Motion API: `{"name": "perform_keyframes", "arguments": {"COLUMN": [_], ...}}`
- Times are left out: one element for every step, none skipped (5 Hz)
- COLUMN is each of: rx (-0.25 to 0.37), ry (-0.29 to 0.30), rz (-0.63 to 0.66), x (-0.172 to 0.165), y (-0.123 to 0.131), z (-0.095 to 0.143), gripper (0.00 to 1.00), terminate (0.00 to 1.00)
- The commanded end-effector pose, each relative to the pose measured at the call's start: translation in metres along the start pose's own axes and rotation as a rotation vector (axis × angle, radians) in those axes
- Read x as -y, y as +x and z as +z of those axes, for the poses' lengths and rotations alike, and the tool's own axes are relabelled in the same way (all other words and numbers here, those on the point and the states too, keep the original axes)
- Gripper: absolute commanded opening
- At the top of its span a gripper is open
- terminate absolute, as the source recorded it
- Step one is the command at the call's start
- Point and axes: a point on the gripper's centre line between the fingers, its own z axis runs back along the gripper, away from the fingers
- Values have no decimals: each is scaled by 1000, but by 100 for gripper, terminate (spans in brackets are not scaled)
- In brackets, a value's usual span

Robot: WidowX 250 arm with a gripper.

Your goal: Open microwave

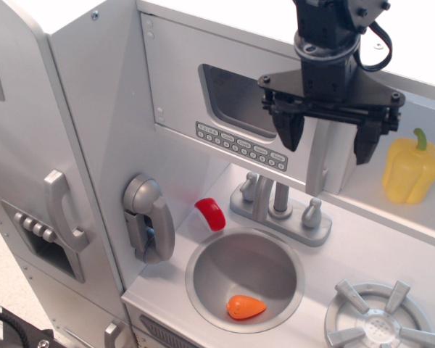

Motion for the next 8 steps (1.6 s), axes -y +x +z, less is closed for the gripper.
{"name": "perform_keyframes", "arguments": {"rx": [90,118,132,144,124,90,74,-18], "ry": [19,5,-23,-42,-43,-39,-30,-3], "rz": [-9,-11,-27,-30,-36,-34,-43,-39], "x": [4,2,2,0,-2,-11,-26,-41], "y": [18,19,18,14,3,-15,-37,-57], "z": [9,10,13,15,18,25,30,45], "gripper": [100,0,0,0,0,0,0,100], "terminate": [0,0,0,0,0,0,0,0]}}
